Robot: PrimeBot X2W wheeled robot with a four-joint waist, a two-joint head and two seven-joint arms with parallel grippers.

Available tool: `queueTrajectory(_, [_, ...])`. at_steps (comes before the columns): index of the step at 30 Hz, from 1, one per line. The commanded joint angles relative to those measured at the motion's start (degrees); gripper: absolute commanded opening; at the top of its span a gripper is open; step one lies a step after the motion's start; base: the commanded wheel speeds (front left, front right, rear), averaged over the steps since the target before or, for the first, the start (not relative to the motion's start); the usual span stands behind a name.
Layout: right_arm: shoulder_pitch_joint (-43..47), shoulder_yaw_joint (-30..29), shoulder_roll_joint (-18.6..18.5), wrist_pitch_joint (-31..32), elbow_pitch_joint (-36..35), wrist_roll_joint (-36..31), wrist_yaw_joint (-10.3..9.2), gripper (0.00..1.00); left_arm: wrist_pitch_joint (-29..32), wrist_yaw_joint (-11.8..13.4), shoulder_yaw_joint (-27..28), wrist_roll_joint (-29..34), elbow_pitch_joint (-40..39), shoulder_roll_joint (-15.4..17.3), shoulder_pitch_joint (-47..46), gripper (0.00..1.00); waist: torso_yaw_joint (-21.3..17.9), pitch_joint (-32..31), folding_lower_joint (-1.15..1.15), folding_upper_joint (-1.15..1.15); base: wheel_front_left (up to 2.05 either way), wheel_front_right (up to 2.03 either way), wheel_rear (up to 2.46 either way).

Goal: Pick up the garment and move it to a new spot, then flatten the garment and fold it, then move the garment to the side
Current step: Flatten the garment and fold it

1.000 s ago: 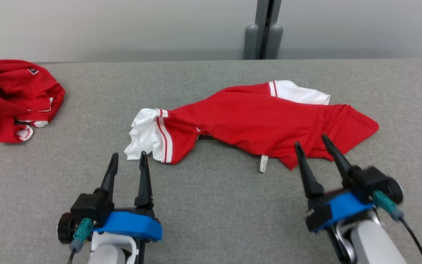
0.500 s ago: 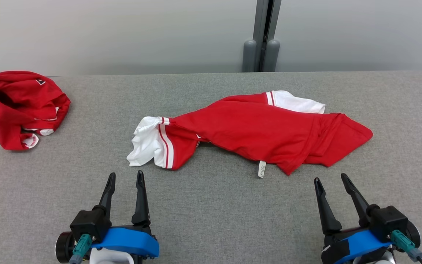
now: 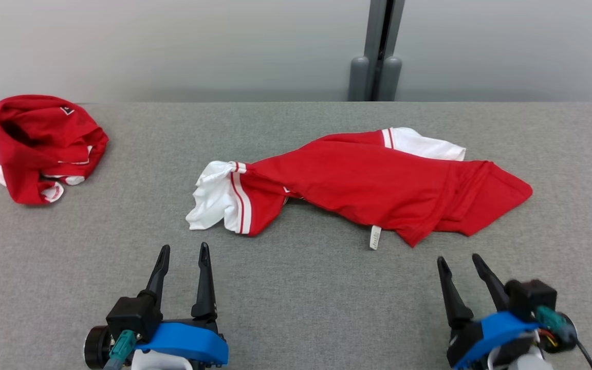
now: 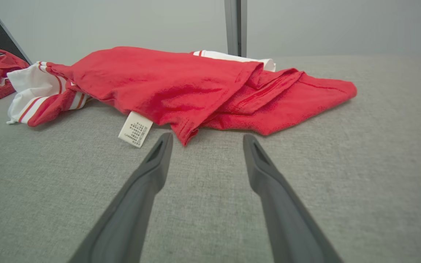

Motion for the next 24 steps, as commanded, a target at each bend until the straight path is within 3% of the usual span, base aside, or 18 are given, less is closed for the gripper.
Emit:
queueTrajectory(1, [-2.09,0.07,-0.03,0.72,1.28,0.30,0.01,1.00,-0.16,-0.17,-0.24,0.41,-0.01,-0.01,-0.82,1.00,0.64,0.59,0.00,0.00,0.00,0.00,0.00])
queueTrajectory(7, [-12.38,-0.39,-0.05,4.25,14.69,1.97,0.01,1.00,-0.16,0.16,-0.71,-0.22,0.27,-0.03,-2.08,1.00,4.05,2.76,0.00,0.00,0.00,0.00,0.00])
queueTrajectory(12, [-17.74,0.09,-0.08,2.53,21.72,2.79,0.01,1.00,-0.15,0.62,-0.42,-0.57,0.03,-0.02,-2.16,1.00,5.72,3.67,0.00,0.00,0.00,0.00,0.00])
queueTrajectory(13, [-18.70,0.11,-0.08,2.25,22.99,2.60,0.01,0.87,-0.15,0.63,-0.20,-0.62,-0.03,-0.02,-2.15,1.00,5.78,3.83,0.00,0.00,0.00,0.00,0.00])
queueTrajectory(14, [-19.57,0.31,-0.08,1.78,24.06,2.51,0.01,0.51,-0.15,0.65,-0.11,-0.55,-0.07,-0.03,-2.07,1.00,5.80,3.96,0.00,0.00,0.00,0.00,0.00])
queueTrajectory(15, [-20.49,0.48,-0.08,1.50,25.00,2.59,0.01,0.32,-0.15,0.69,0.01,-0.53,-0.10,-0.03,-1.96,1.00,5.77,4.07,0.00,0.00,0.00,0.00,0.00])
queueTrajectory(16, [-21.25,0.56,-0.08,1.00,25.73,2.82,0.01,0.00,-0.15,0.70,0.12,-0.50,-0.13,-0.03,-1.88,1.00,5.72,4.18,0.00,0.00,0.00,0.00,0.00])
queueTrajectory(20, [-22.94,1.11,-0.08,-0.91,26.73,2.93,0.01,0.00,-0.15,0.95,0.91,-0.31,-0.35,-0.02,-1.66,1.00,4.95,4.38,0.00,0.00,0.00,0.00,0.00])
queueTrajectory(24, [-20.22,1.51,-0.08,-1.89,22.15,1.78,0.01,0.00,-0.15,1.07,1.39,-0.18,-0.63,-0.02,-1.57,1.00,3.57,4.04,0.00,0.00,0.00,0.00,0.00])
